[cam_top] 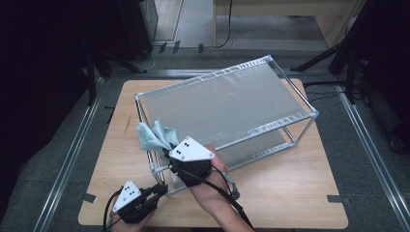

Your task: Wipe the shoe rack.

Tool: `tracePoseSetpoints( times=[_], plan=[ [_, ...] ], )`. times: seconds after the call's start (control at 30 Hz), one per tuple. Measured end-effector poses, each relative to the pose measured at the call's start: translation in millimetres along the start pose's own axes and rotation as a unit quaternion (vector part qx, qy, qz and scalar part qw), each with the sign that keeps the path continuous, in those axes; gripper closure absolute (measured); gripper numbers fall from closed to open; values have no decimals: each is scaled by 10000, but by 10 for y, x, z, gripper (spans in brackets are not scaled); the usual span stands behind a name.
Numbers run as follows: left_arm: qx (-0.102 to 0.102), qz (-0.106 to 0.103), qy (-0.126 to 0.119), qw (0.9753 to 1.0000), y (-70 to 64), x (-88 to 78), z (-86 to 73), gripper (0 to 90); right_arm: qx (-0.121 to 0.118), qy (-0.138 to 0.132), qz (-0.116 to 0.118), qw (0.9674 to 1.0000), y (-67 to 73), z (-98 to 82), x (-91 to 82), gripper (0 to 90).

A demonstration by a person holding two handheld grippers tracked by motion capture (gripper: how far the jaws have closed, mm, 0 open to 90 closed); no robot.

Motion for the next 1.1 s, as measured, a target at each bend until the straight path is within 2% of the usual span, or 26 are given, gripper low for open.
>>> tracePoseSetpoints(
  times=[0.1, 0.2, 0.27, 0.47, 0.63, 0.7, 0.8, 0.83, 0.97, 1.0, 1.07, 1.1],
  plan=[
    [0, -38, -1, 10000, 9, -2, -3, 768, -81, -8, -68, 9999, 33, -8, -15, 809],
    [23, -37, 3, 10000, 12, -5, -5, 769, -32, -36, -188, 9998, -37, -22, -48, 808],
    [33, -54, 9, 10000, 16, -8, -9, 769, 90, -52, -281, 9996, -128, -43, -89, 808],
    [58, -73, 11, 10000, 26, -13, -13, 770, 273, -64, -740, 9969, -499, -162, -287, 808],
    [63, -52, 20, 10000, 33, -25, -16, 771, 512, -99, -1257, 9907, -899, -303, -559, 807],
    [57, -50, 22, 10000, 35, -26, -17, 771, 657, -124, -1491, 9866, -1083, -364, -683, 806],
    [52, -28, 2, 10000, 42, -26, -18, 771, 853, -172, -1901, 9779, -1356, -451, -875, 806],
    [48, -22, 3, 10000, 45, -28, -18, 771, 925, -190, -2055, 9741, -1460, -486, -954, 806],
    [40, 10, 1, 10000, 58, -39, -22, 773, 1044, -190, -2499, 9624, -1755, -599, -1182, 804],
    [41, 15, 1, 10000, 59, -41, -22, 775, 1120, -198, -2620, 9584, -1851, -638, -1260, 804],
    [44, 37, -2, 10000, 66, -46, -22, 777, 1255, -217, -2731, 9535, -1978, -686, -1370, 803],
    [43, 38, -4, 10000, 74, -48, -23, 778, 1342, -229, -2813, 9499, -2046, -712, -1433, 803]
  ],
)
Point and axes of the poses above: each handheld gripper's, and its own axes: x roughly forward along the jaws, z roughly out of its top, y roughly to its left, the point moved 2 cm from there along x, roughly forward along the jaws, and after that the axes turned 5 degrees about y, right-handed, at the moved point
